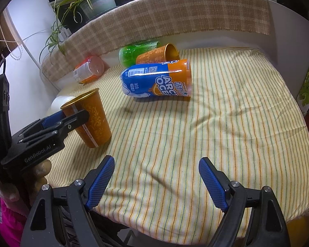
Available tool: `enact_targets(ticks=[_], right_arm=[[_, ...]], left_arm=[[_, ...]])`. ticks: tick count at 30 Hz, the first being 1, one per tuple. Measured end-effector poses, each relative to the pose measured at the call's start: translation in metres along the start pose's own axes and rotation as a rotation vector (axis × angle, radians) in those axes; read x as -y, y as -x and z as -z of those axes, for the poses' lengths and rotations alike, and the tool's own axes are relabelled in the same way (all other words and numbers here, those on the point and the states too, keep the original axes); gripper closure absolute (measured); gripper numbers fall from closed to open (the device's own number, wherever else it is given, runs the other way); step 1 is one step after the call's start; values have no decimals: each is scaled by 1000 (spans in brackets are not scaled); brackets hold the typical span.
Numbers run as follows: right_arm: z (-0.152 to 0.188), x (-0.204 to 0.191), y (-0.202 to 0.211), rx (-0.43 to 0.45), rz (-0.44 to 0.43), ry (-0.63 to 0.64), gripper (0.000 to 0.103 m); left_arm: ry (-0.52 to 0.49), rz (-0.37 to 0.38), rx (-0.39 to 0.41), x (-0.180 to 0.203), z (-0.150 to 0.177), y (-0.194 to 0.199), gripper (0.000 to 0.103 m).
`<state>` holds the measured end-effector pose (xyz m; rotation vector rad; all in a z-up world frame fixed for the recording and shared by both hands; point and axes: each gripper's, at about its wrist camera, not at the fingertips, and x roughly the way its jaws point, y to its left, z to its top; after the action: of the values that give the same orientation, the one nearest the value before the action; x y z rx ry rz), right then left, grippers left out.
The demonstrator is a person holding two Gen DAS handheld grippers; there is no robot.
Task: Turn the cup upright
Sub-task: 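Rotate the held cup with the left gripper until its rim faces up, then lower the upright cup onto the bed and open the left gripper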
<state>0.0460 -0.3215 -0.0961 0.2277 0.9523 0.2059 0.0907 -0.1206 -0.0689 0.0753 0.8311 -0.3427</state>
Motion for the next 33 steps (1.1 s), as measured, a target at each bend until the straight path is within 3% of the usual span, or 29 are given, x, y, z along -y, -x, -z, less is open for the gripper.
enact_targets(ticks=[21,27,33], right_arm=[[2,-15,4,17,11,33,17],[2,-18,10,41,33,51,17],[2,-21,14,54,40,60,17]], left_arm=[[46,59,-49,-9,17,7,40],[52,79,-58,-10,19,10,24],[52,89,-62,-10,24,16,23]])
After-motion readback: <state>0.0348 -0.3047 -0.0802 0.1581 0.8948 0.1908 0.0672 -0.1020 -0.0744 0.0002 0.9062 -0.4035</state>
